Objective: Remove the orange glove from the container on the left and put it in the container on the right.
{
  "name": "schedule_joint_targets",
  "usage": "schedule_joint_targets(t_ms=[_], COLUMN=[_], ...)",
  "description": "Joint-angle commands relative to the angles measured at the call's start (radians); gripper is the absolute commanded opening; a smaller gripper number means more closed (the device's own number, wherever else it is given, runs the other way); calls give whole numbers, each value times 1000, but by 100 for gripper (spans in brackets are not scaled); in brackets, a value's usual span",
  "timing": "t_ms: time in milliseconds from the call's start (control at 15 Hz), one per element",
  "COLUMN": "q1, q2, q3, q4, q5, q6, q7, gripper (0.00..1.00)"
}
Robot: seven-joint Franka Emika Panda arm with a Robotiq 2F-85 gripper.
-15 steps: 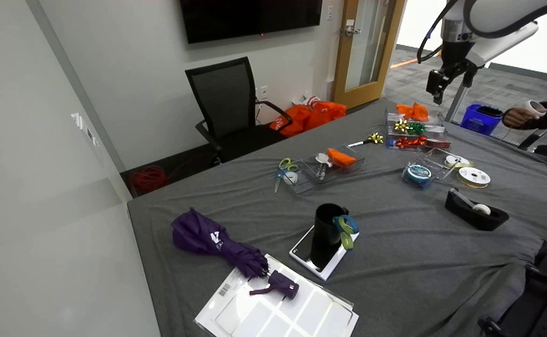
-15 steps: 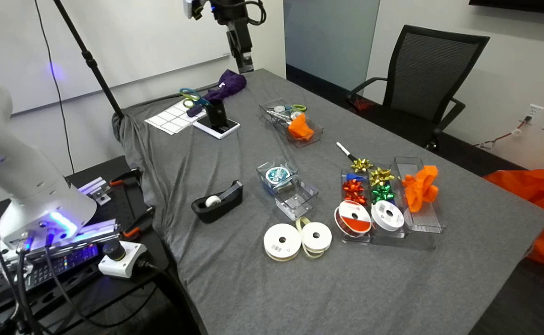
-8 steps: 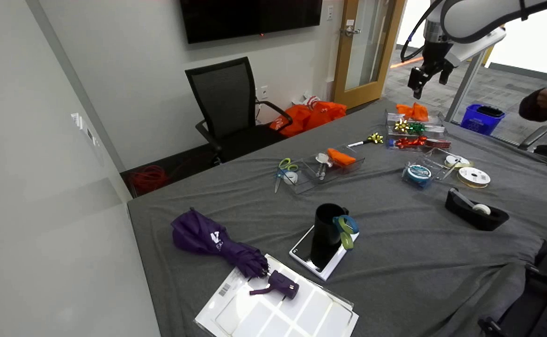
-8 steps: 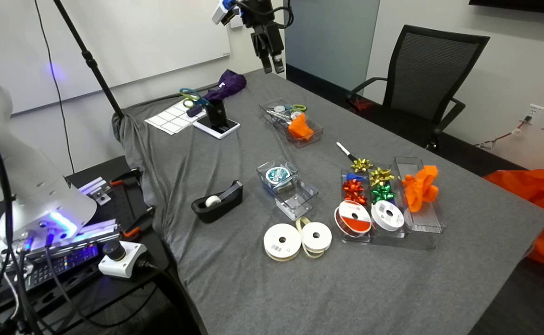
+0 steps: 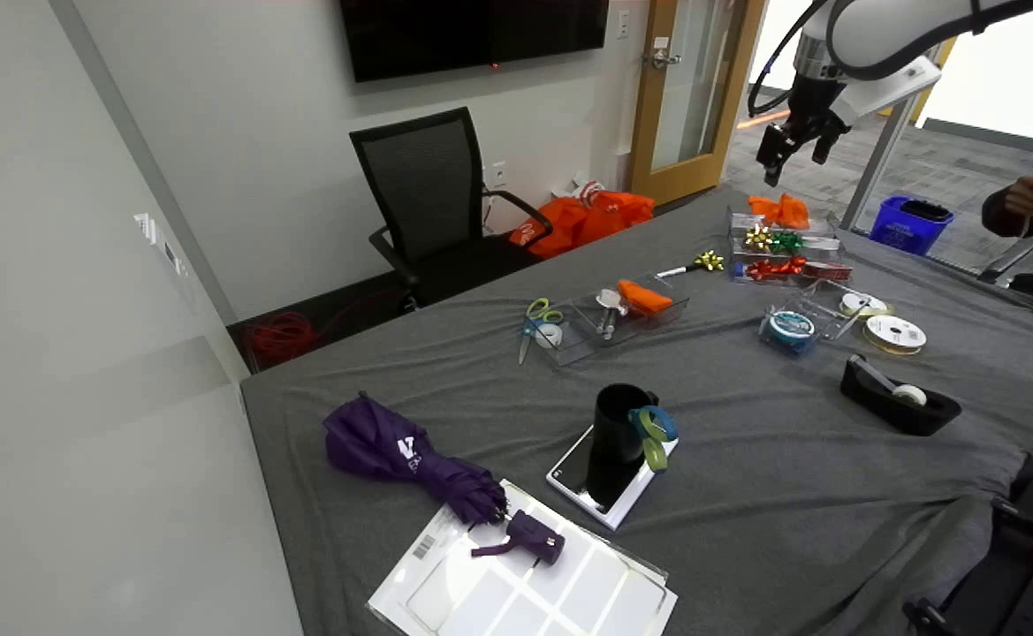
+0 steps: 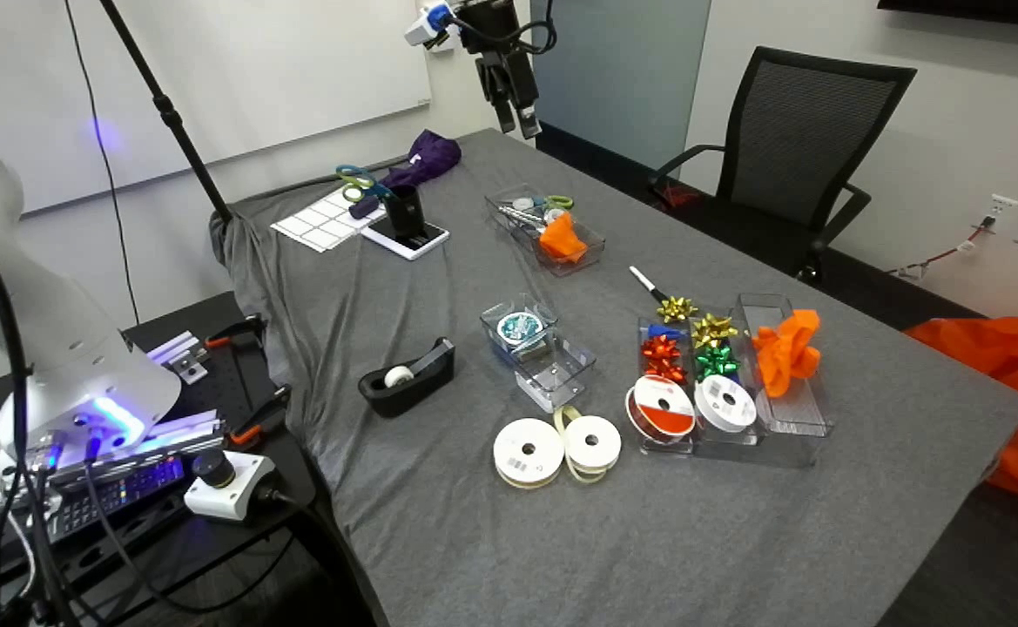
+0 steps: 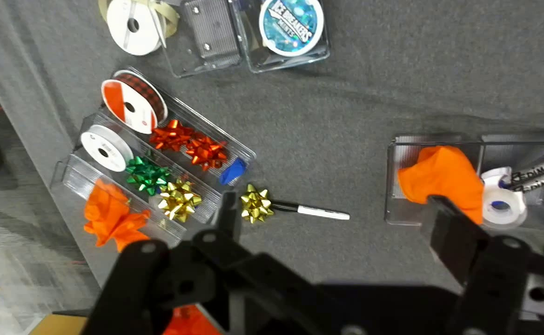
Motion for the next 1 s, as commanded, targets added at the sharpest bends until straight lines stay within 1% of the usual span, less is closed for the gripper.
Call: schedule_joint_targets(t_ms=[0, 200, 267, 400, 533, 800, 933], q1=[-35, -67, -85, -127, -160, -205, -200], q2=[86, 179, 214, 275, 329, 428, 469], q3=[-4, 5, 17, 52, 82, 131, 131], q4=[67, 146, 177, 233, 278, 345, 364], q5=[147, 267, 325, 460, 553, 648, 637], q6=[76, 108, 112, 87, 64, 32, 44], q7=[-143, -225, -267, -363, -438, -538, -544], gripper=[100, 100, 100, 100, 100, 100, 100])
